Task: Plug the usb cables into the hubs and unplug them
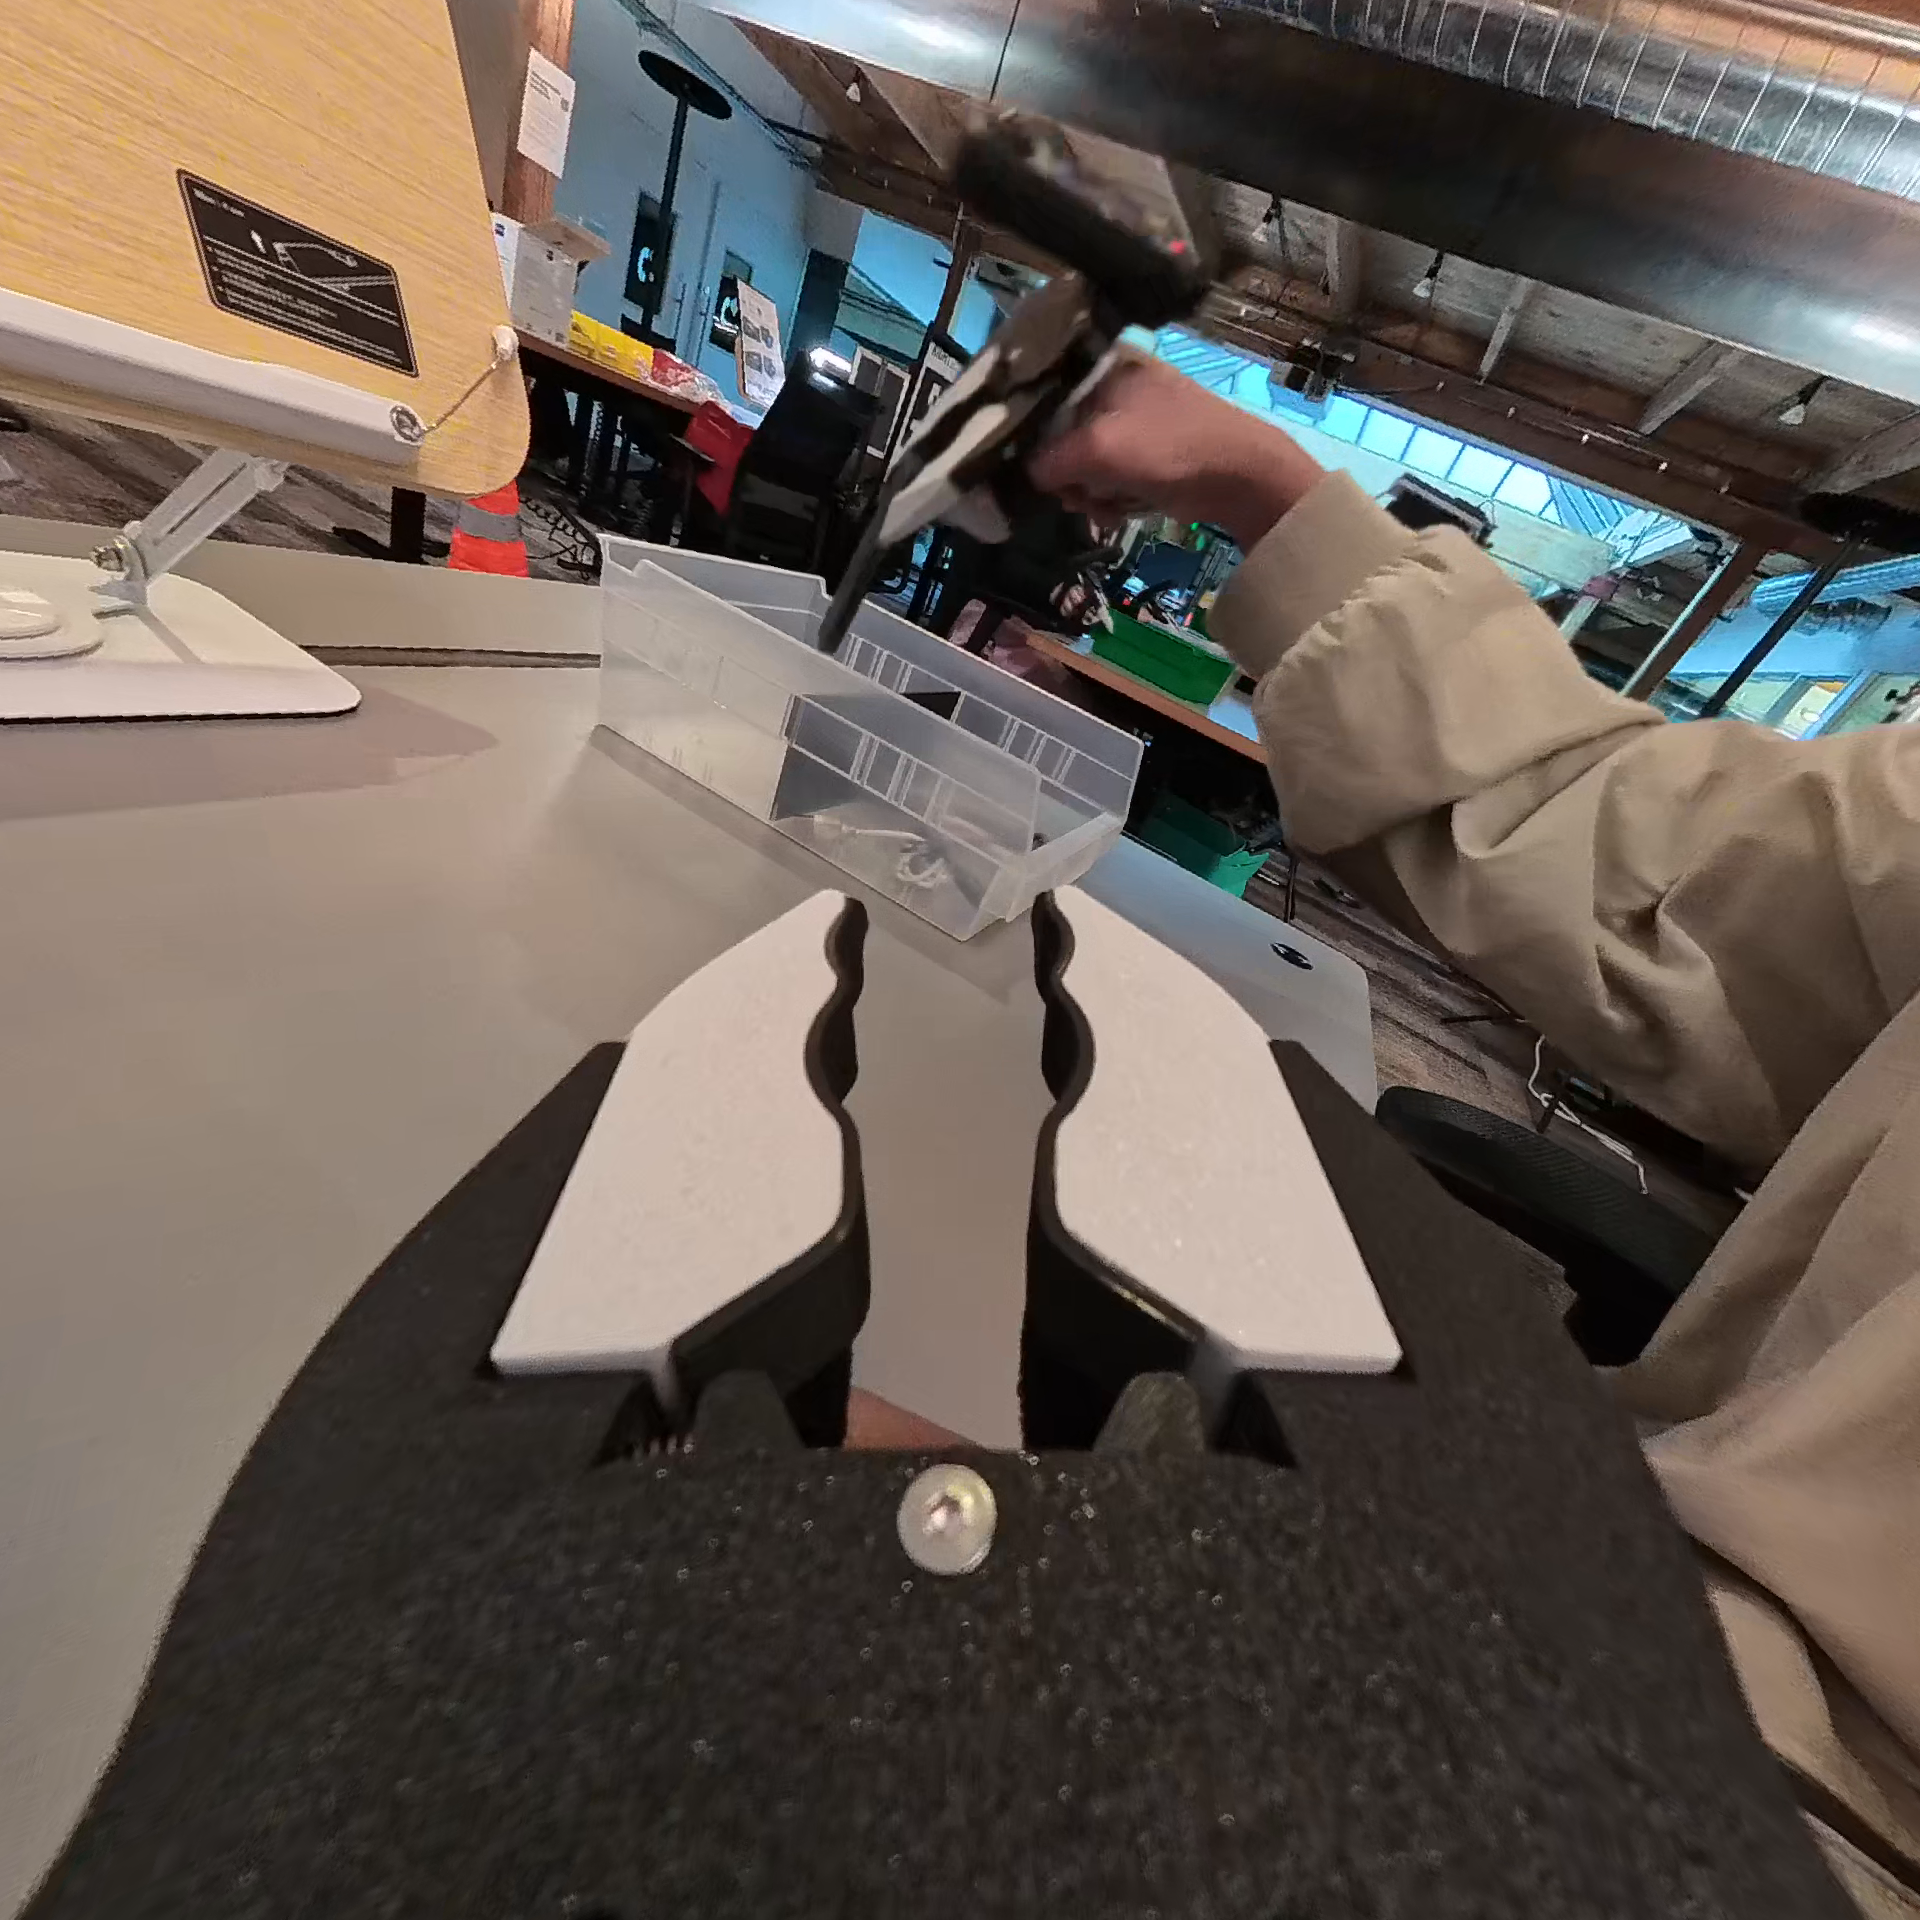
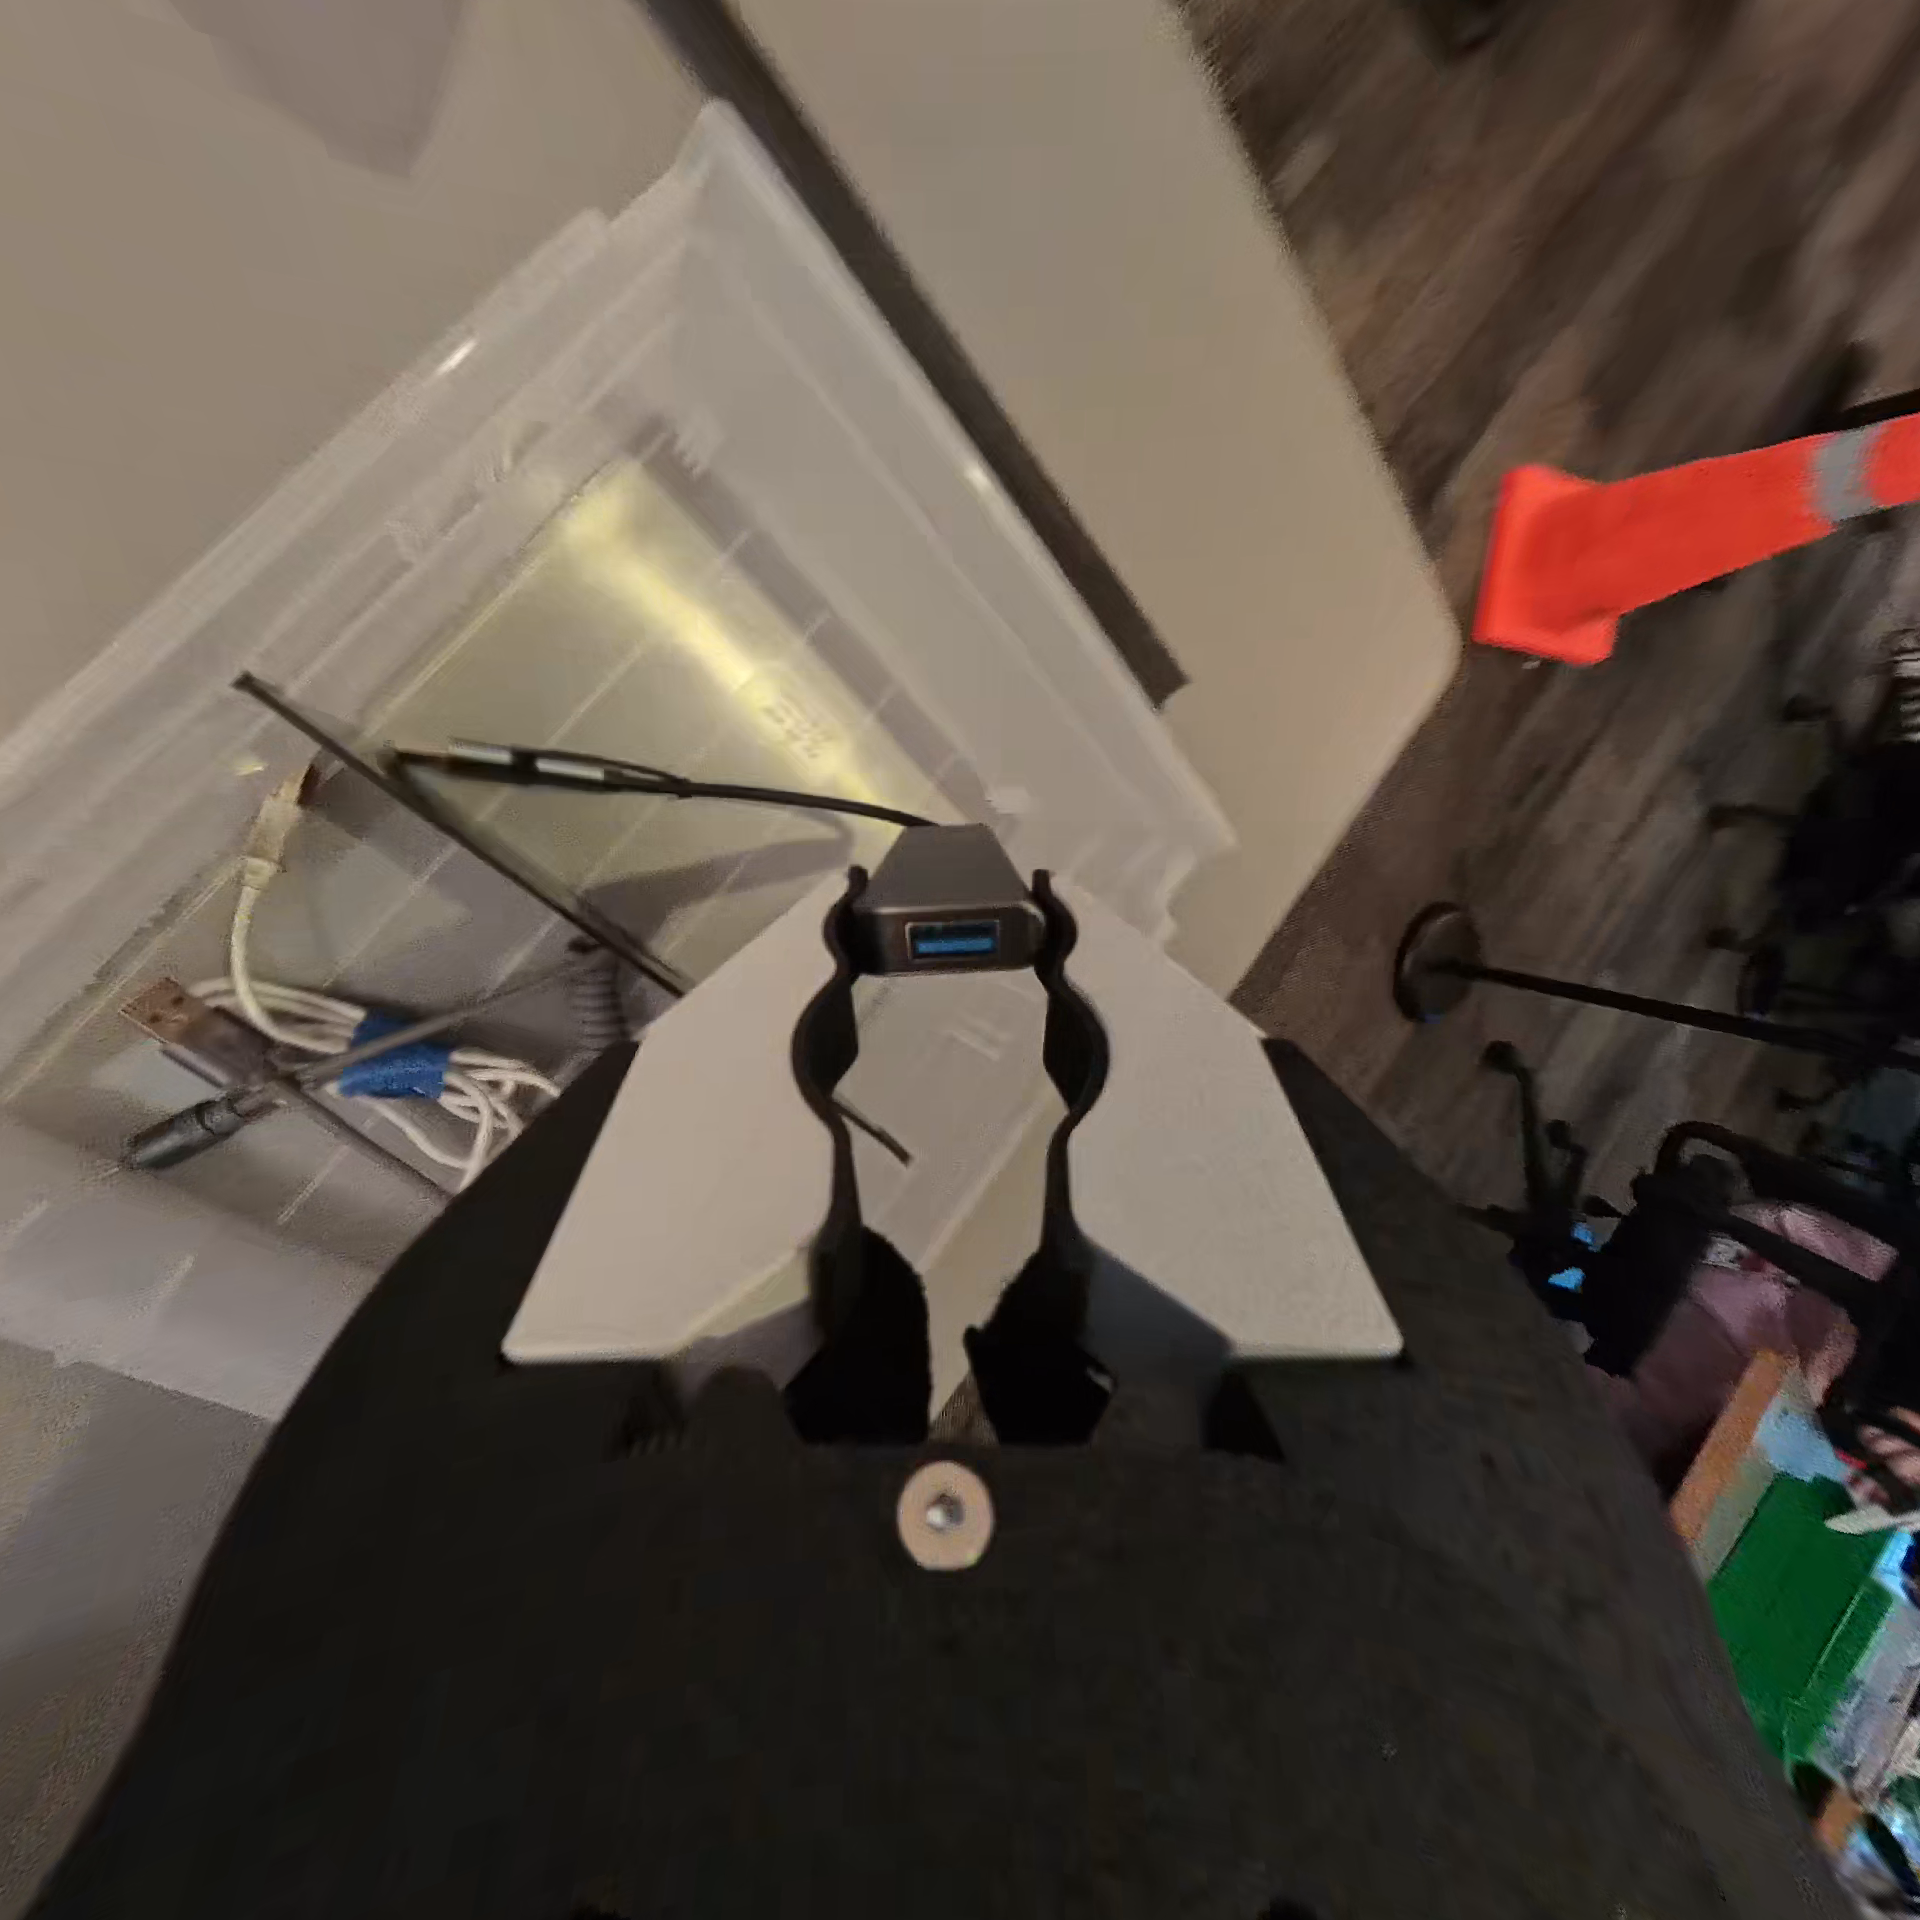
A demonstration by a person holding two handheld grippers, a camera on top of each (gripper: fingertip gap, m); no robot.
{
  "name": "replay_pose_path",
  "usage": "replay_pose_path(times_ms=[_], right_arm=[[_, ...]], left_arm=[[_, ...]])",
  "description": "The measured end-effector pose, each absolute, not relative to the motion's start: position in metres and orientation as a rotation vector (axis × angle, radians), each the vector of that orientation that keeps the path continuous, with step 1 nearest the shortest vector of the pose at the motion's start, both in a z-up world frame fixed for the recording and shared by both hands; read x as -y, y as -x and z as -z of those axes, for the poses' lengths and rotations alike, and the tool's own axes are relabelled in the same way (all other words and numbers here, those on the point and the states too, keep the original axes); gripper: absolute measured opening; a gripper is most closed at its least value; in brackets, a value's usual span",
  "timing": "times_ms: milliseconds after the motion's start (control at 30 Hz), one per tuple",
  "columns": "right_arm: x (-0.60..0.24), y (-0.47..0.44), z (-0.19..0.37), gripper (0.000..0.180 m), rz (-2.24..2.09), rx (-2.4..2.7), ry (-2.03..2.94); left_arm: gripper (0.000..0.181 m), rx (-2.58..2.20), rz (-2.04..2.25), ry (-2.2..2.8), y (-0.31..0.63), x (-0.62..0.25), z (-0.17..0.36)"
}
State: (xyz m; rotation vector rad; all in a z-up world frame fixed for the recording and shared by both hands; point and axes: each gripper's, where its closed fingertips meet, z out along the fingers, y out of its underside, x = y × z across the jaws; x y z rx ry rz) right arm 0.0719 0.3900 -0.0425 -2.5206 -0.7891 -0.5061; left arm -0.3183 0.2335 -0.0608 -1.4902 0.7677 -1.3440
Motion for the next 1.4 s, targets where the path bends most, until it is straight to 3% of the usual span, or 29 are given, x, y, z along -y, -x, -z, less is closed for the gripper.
replay_pose_path(times_ms=[33, 300, 600, 733, 867, 967, 1067, 1133, 1267, 1400], right_arm=[[-0.397, -0.068, 0.057, 0.031, 0.493, 0.830, 2.558], [-0.466, -0.030, 0.107, 0.031, 0.567, 1.026, 2.496], [-0.448, -0.041, 0.184, 0.031, 0.605, 1.249, 2.626], [-0.449, -0.044, 0.167, 0.042, 0.517, 1.127, 2.551], [-0.440, -0.039, 0.102, 0.052, 0.408, 0.870, 2.395], [-0.403, 0.009, 0.037, 0.051, 0.135, 0.609, 2.166], [-0.328, 0.104, 0.012, 0.027, -0.461, 0.362, 1.925], [-0.272, 0.168, 0.038, 0.029, -0.813, 0.325, 1.867], [-0.202, 0.230, 0.121, 0.036, -0.946, 0.352, 1.963], [-0.183, 0.255, 0.124, 0.036, -1.000, 0.438, 1.953]], left_arm=[[0.031, -0.770, 1.344, 1.491, 0.318, -0.233, 0.061], [0.030, -0.790, 1.332, 1.491, 0.318, -0.232, 0.063], [0.030, -0.816, 1.339, 1.506, 0.316, -0.235, 0.070], [0.030, -0.817, 1.330, 1.517, 0.316, -0.238, 0.073], [0.030, -0.855, 1.286, 1.515, 0.314, -0.236, 0.076], [0.030, -0.890, 1.198, 1.523, 0.313, -0.237, 0.081], [0.030, -0.920, 1.108, 1.554, 0.311, -0.239, 0.089], [0.030, -0.952, 1.083, 1.547, 0.309, -0.235, 0.090], [0.032, -1.008, 1.073, 1.515, 0.305, -0.227, 0.090], [0.035, -1.051, 1.091, 1.452, 0.315, -0.224, 0.064]])
